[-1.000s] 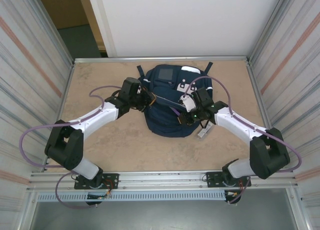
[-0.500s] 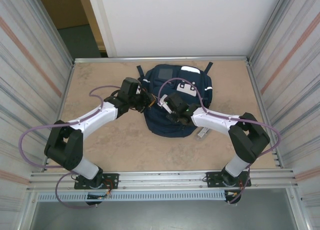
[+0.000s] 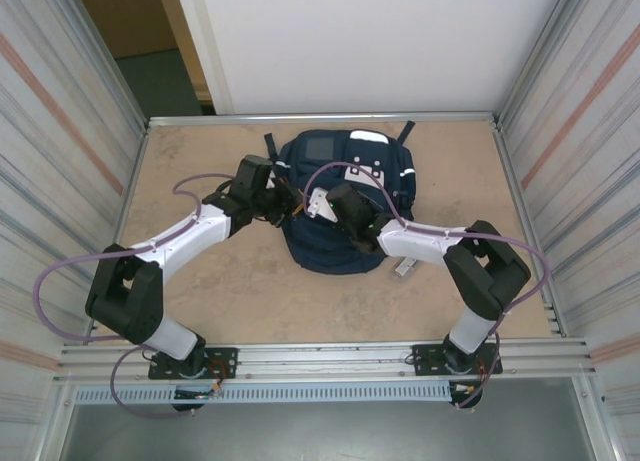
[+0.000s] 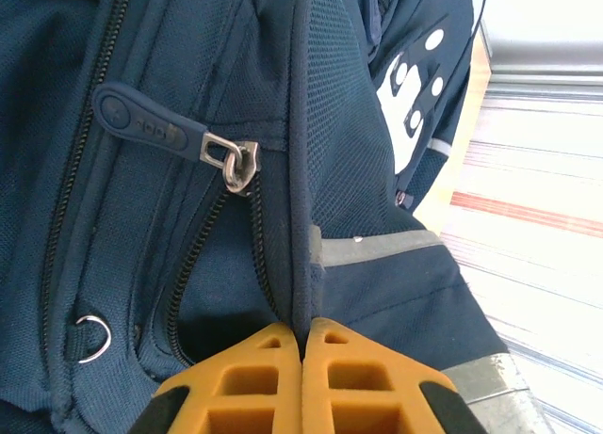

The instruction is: Pack the student bag

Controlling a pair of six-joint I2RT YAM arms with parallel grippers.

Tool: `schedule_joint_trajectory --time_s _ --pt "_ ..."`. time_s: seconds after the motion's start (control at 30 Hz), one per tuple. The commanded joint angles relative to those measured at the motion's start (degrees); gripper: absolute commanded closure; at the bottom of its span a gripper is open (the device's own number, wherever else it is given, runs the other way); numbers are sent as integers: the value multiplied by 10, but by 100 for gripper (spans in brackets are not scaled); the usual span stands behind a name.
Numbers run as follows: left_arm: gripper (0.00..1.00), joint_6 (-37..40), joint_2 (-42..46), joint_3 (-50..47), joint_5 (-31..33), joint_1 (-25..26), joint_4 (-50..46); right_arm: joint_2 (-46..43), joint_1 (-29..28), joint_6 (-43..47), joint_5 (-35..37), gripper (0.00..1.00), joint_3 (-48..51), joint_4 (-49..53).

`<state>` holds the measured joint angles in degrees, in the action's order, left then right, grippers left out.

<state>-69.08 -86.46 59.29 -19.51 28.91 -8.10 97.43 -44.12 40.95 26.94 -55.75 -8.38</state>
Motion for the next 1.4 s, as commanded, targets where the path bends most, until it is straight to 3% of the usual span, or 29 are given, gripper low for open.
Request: schedule_joint_trajectory --time_s 0.0,0.1,0.17,0.23,0.37,0.43,0.53,0.6,0.7,0.83,0.9,0.93,1.1,1.2,1.37 --pt "100 -3 50 -8 -57 3 14 4 17 47 6 69 -12 -22" --pt "100 -12 53 -27 -63 -10 25 -44 7 0 -105 65 -21 90" --pt "100 -8 55 -40 -58 -17 30 -80 6 -28 -235 62 -23 175" --pt "100 -5 52 -48 -54 -23 27 -108 1 -52 -316 60 -17 222" --pt "100 28 49 -60 -56 -28 39 -156 -11 -84 -404 58 2 272" --pt "90 57 52 -62 -51 -28 30 -184 -9 -107 -434 58 20 273" --pt "66 133 60 -68 -75 -43 18 -238 -9 -196 -442 56 65 221" --pt "58 177 69 -66 -107 -68 -15 -270 -8 -280 -439 51 92 189" --pt "54 259 89 -61 -115 -101 -76 -308 0 -373 -415 48 120 169" --pt "48 372 67 -22 -97 -106 -129 -323 33 -548 -264 46 144 153" --pt "48 403 34 -5 -109 -108 -122 -308 53 -668 -188 44 137 189" --pt "48 416 9 14 -116 -108 -125 -296 71 -718 -184 43 128 217" --pt "50 458 -106 106 -138 -105 -132 -265 147 -772 -287 43 126 235" --pt "50 486 -169 156 -112 -104 -149 -264 160 -763 -289 41 140 218" --pt "54 528 -253 222 -125 -103 -174 -216 200 -753 -320 41 125 209"
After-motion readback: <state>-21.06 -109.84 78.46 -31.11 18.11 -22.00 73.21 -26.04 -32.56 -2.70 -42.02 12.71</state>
